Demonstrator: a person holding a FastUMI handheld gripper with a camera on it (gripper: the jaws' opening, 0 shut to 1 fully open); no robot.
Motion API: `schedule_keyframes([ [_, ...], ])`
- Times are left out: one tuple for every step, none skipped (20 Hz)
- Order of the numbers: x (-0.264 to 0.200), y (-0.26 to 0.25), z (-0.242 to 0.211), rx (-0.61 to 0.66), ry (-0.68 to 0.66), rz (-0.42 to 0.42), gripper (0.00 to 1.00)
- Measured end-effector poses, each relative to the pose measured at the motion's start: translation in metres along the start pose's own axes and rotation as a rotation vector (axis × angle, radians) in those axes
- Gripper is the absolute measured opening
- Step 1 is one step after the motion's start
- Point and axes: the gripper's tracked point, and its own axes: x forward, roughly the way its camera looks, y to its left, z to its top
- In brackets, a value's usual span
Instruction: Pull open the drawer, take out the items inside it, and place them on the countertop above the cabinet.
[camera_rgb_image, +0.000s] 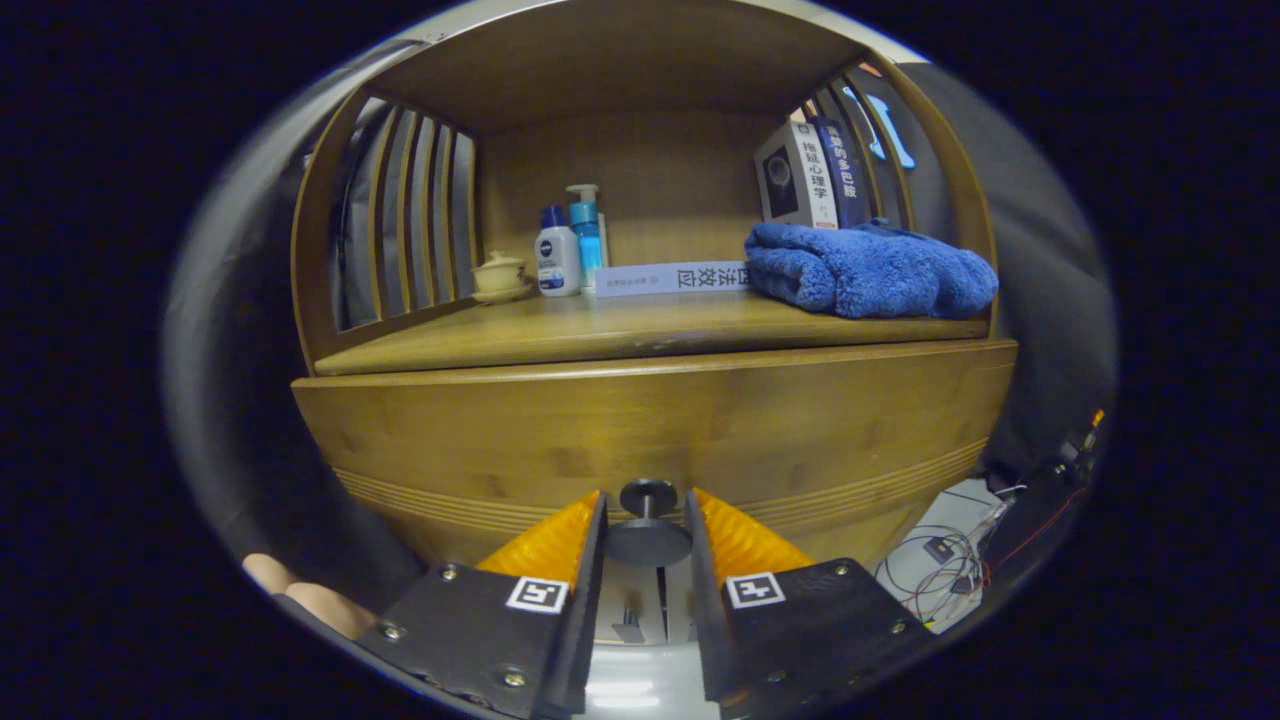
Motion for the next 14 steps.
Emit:
schedule_keyframes([
  [0.0016,0.0001,-0.0008,-0.007,0.001,-0.001,0.38],
  [0.0002,0.0001,-0.0006,-0.002,0.003,-0.003,0.38],
  [0.0002,-0.0003,-0.0010,0.014,0.008,-0.008,0.38],
  [0.0006,-0.0004,-0.0018,0.034,0.015,-0.017,0.38],
  [0.0005,-0.0018,-0.0030,0.049,0.028,-0.028,0.38],
  [-0.0050,-0.0030,-0.0003,0.062,0.029,-0.049,0.38],
  [-0.0076,-0.0006,-0.0051,0.060,0.038,-0.047,0.34],
  [-0.0016,-0.0027,-0.0036,0.058,0.038,-0.052,0.30],
  [0.0000,-0.0019,-0.0038,0.051,0.043,-0.048,0.30],
  [0.0003,-0.0021,-0.0038,0.051,0.044,-0.047,0.30],
  [0.0000,-0.0025,-0.0035,0.056,0.049,-0.046,0.30],
  [-0.0004,-0.0019,-0.0044,0.067,0.050,-0.045,0.30],
  [-0.0014,-0.0017,-0.0047,0.076,0.050,-0.046,0.30],
  [-0.0015,-0.0023,-0.0049,0.080,0.050,-0.049,0.30],
])
